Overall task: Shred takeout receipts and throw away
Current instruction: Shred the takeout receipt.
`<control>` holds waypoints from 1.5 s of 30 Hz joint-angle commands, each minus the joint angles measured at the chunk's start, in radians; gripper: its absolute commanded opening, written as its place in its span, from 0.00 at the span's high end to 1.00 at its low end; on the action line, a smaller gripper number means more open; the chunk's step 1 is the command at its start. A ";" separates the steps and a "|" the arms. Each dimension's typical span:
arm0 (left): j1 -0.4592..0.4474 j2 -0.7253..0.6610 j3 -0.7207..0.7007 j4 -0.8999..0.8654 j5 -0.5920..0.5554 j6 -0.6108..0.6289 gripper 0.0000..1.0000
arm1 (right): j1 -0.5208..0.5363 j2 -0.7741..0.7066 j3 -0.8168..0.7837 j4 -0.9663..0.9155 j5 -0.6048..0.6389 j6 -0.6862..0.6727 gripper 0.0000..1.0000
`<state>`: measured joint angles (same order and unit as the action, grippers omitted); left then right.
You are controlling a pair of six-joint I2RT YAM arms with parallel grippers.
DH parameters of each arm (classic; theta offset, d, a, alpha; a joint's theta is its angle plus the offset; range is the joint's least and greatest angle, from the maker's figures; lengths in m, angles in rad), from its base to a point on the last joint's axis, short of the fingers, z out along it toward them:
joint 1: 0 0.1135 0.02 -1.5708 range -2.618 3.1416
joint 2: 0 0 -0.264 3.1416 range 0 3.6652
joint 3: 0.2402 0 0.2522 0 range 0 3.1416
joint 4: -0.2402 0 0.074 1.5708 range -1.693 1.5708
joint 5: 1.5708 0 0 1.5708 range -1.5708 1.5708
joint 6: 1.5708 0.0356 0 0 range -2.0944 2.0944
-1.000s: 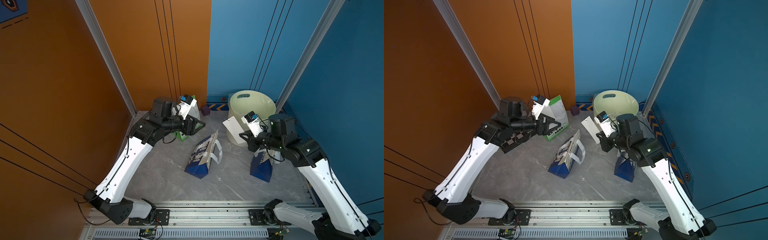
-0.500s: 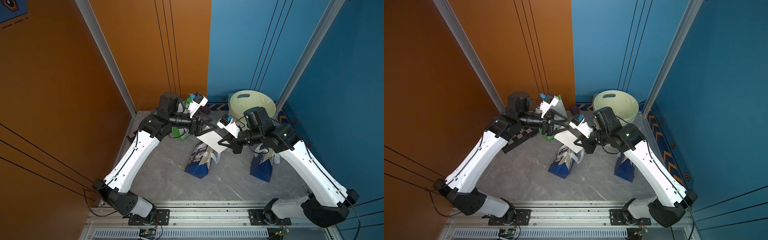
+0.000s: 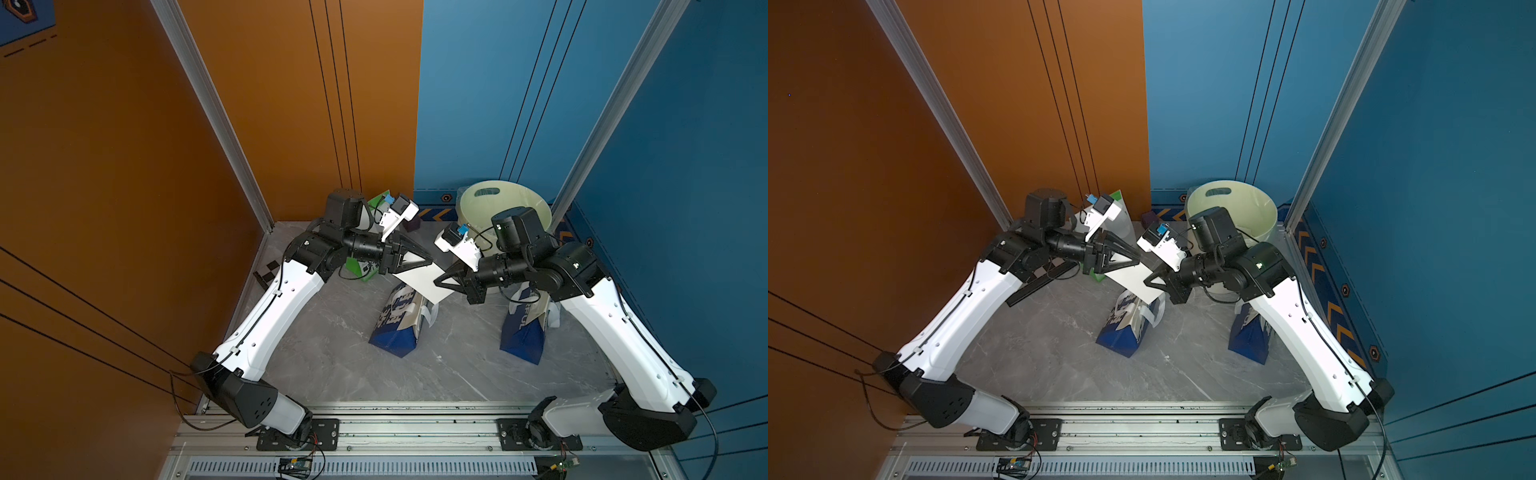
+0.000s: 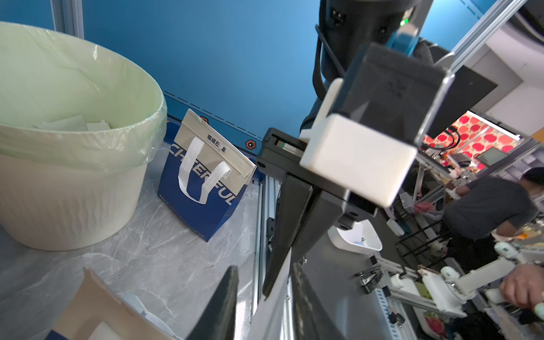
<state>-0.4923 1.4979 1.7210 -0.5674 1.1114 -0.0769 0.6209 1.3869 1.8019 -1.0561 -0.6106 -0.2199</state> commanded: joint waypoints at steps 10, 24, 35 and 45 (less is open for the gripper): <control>-0.011 -0.036 0.009 0.008 0.010 0.047 1.00 | -0.016 0.034 0.067 -0.016 -0.018 0.079 0.89; -0.001 -0.166 -0.285 0.538 -0.170 -0.294 1.00 | -0.095 -0.192 -0.291 0.488 -0.086 0.473 0.58; 0.011 -0.156 -0.329 0.678 -0.156 -0.422 1.00 | -0.093 -0.173 -0.320 0.601 -0.100 0.533 0.73; 0.011 -0.163 -0.347 0.679 -0.136 -0.422 1.00 | -0.093 -0.165 -0.315 0.616 -0.024 0.531 0.80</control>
<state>-0.4843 1.3556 1.3808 0.0864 0.9504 -0.4927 0.5270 1.2140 1.4910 -0.4774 -0.6621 0.2977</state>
